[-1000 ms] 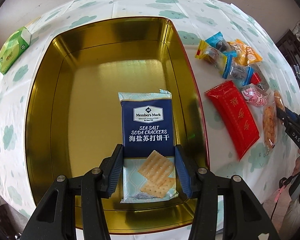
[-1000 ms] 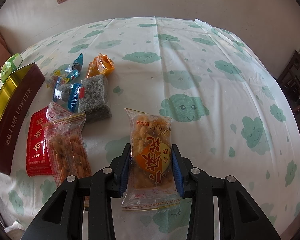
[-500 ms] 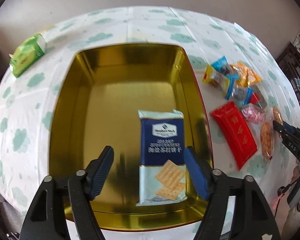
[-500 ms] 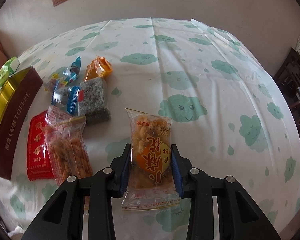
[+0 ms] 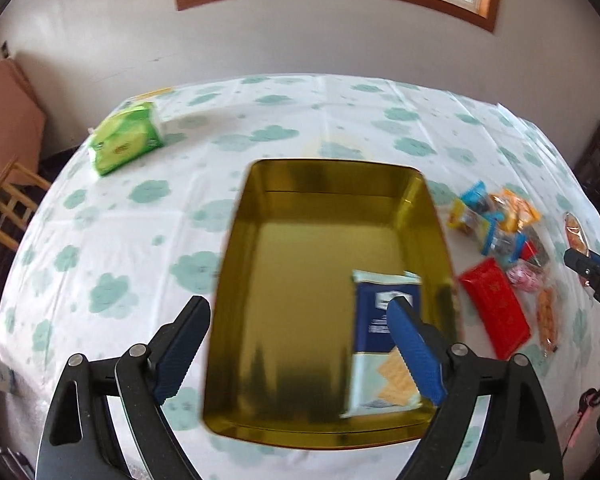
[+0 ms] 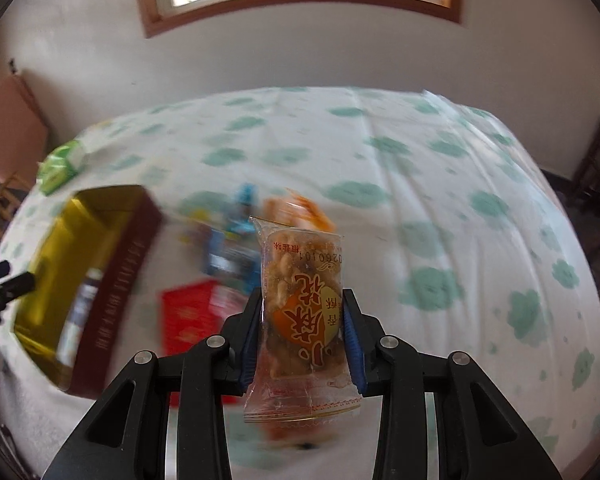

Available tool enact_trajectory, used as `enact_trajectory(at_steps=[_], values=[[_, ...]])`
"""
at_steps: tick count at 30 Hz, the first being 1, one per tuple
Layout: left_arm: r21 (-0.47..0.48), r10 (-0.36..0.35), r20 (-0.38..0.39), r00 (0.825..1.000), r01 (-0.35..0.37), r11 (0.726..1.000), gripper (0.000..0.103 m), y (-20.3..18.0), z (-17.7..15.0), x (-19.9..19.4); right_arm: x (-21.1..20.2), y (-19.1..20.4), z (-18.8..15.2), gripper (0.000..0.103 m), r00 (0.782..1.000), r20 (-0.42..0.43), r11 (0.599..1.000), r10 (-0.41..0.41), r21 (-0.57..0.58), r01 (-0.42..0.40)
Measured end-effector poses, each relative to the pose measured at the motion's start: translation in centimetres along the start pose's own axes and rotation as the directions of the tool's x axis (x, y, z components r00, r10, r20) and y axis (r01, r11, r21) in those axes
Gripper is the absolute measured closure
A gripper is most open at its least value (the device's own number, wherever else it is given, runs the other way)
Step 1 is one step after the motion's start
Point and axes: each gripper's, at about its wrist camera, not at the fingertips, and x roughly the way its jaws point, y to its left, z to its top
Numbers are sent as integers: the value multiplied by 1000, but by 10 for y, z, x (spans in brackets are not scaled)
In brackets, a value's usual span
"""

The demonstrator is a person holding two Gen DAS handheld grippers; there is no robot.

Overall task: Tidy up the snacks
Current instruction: 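Carry the orange puffed-snack bag into the tin and release it with the right tool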

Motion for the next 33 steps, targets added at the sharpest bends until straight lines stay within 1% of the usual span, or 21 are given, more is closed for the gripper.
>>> enact_trajectory(at_steps=[5,6,10,13,18,22,24,29,33], values=[[-96,40,5,999,-39,995,15,38,-3,-6,-2,62,11,66,995,-3,992,103,-77,-103],[-110,48,4,999,-47,993,15,44,-4,-7,-2,75,13,66,991,-8,987,131,-92,-132],[-148,66,1,998,-65,987,15,66,-11,-11,5,129,18,66,979,-33,967,201,-152,-204],[-171,75,-1,997,-74,983,15,79,-15,-15,11,166,16,66,968,-65,952,240,-181,-248],[-214,85,-3,996,-83,973,15,100,-23,-20,25,217,7,66,957,-116,931,266,-227,-287],[-233,97,-9,995,-97,968,15,113,-28,-21,41,241,-1,66,944,-170,920,284,-229,-318],[-245,100,-16,995,-101,964,15,119,-31,-19,47,248,-2,66,942,-186,919,281,-230,-319],[-262,101,-28,994,-105,959,15,128,-35,-15,61,257,-6,66,931,-227,922,287,-198,-333],[-264,93,-32,995,-98,959,15,128,-37,-14,69,265,-11,66,928,-249,921,278,-206,-331]])
